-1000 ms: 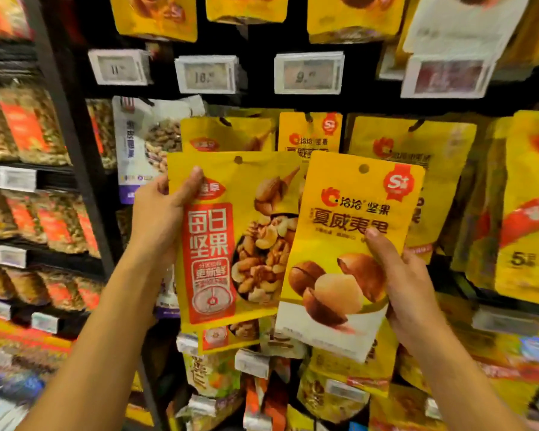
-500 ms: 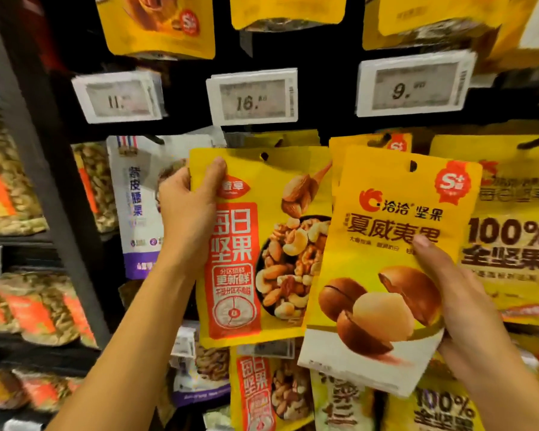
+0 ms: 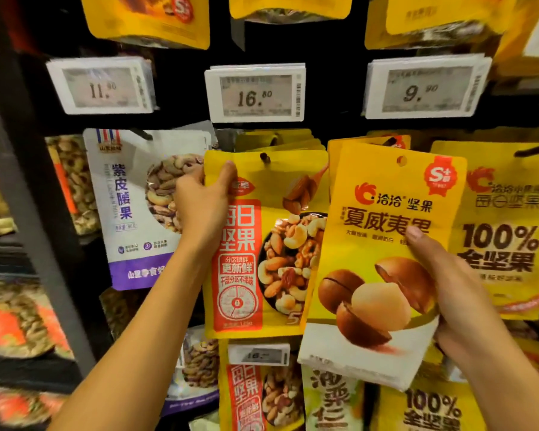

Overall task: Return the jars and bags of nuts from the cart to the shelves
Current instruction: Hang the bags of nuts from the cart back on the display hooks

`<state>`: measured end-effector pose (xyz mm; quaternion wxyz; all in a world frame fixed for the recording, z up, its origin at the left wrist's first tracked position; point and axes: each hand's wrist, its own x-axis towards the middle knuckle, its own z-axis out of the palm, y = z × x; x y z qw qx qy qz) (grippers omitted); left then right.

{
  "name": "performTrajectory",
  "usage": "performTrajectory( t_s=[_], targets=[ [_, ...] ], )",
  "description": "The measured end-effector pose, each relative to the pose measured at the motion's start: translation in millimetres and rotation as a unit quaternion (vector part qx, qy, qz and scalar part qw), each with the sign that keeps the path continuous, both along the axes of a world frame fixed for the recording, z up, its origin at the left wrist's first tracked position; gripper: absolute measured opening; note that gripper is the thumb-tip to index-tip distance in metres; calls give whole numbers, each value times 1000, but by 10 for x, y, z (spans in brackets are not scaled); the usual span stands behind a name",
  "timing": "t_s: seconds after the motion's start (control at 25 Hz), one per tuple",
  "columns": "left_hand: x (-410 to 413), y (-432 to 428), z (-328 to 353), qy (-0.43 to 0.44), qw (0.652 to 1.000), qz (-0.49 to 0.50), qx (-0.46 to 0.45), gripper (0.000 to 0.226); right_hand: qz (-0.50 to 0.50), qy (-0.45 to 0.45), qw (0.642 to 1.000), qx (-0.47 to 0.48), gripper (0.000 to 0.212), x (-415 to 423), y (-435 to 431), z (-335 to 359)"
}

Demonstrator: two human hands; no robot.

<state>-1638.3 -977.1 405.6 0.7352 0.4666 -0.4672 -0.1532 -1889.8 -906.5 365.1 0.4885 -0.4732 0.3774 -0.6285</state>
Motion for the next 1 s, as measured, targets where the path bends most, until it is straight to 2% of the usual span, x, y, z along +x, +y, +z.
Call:
performTrajectory(
  t_s=[0.12, 0.16, 0.24, 0.28, 0.32, 0.36, 0.4, 0.44, 0.48, 0.52, 0.6, 0.68, 0.76, 0.92, 1.0],
  targets=[
    [5, -15, -67, -85, 992, 84, 27, 29, 12, 20, 1000, 10, 37, 15, 2, -12],
    [8, 40, -104, -133, 980, 145, -1, 31, 12, 29, 999, 14, 40, 17, 16, -20],
    [-26, 214, -168, -225, 929, 267, -122, 32, 14, 53, 998, 18, 48, 18, 31, -18],
    [-78, 296, -219, -251, 909, 284, -172, 28, 18, 62, 998, 19, 50, 17, 36, -12],
    [-167, 389, -266, -258, 917, 234, -195, 22, 24, 67, 997, 18, 51, 19, 35, -10],
    [-280, 492, -295, -227, 951, 122, -172, 19, 31, 67, 997, 18, 49, 29, 35, -2],
    [-424, 597, -294, -157, 981, -30, -106, 25, 39, 64, 997, 16, 46, 40, 30, 1],
    [-564, 684, -292, -83, 980, -180, -21, 32, 49, 60, 997, 13, 43, 56, 32, 5],
    [-664, 740, -303, -39, 960, -272, 51, 39, 63, 59, 996, 7, 43, 78, 29, 3],
    [-745, 760, -335, -36, 944, -319, 82, 43, 77, 59, 995, 3, 46, 102, 28, -2],
    [-887, 772, -370, -37, 944, -324, 49, 36, 91, 55, 994, 0, 52, 122, 10, -16],
    [-976, 786, -390, 12, 953, -303, 11, 25, 99, 49, 994, 4, 52, 96, 6, -15],
    [-1034, 771, -452, 40, 956, -292, -2, 23, 104, 41, 994, 8, 52, 13, 36, -46],
    [-1213, 706, -477, 88, 966, -243, 9, 20, 31, 120, 992, 17, 52, -133, 169, -298],
    [-1348, 676, -406, 69, 965, -253, 12, 18, -18, 126, 991, 39, 45, -184, 187, -351]
  ],
)
